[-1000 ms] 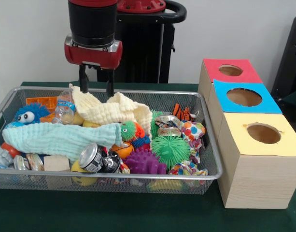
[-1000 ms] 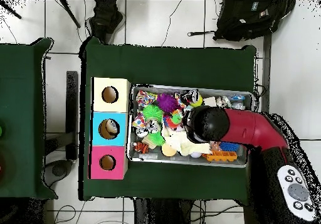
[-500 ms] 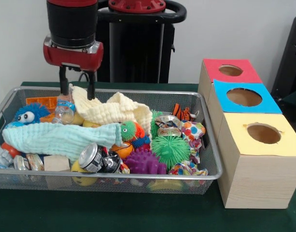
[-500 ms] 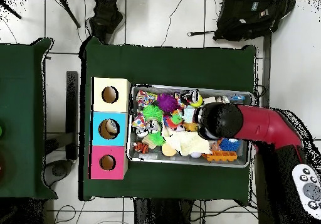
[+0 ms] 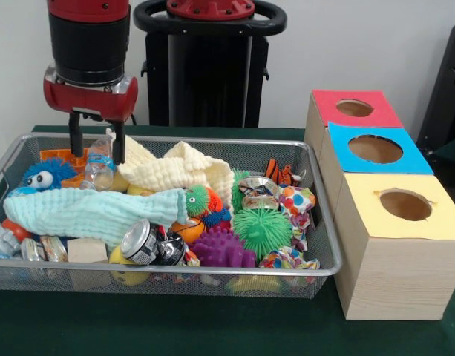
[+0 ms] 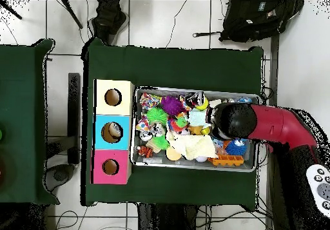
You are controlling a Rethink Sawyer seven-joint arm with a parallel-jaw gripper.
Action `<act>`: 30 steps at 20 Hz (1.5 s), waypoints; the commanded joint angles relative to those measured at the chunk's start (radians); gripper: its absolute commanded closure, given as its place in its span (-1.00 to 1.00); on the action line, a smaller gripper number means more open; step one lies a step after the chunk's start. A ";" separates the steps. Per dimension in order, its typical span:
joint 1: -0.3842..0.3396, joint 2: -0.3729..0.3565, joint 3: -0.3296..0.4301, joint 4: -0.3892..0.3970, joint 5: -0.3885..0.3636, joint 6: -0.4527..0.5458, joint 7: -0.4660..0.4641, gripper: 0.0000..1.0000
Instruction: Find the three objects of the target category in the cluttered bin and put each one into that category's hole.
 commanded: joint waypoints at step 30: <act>-0.063 0.126 0.108 0.069 -0.146 0.015 -0.249 -1.00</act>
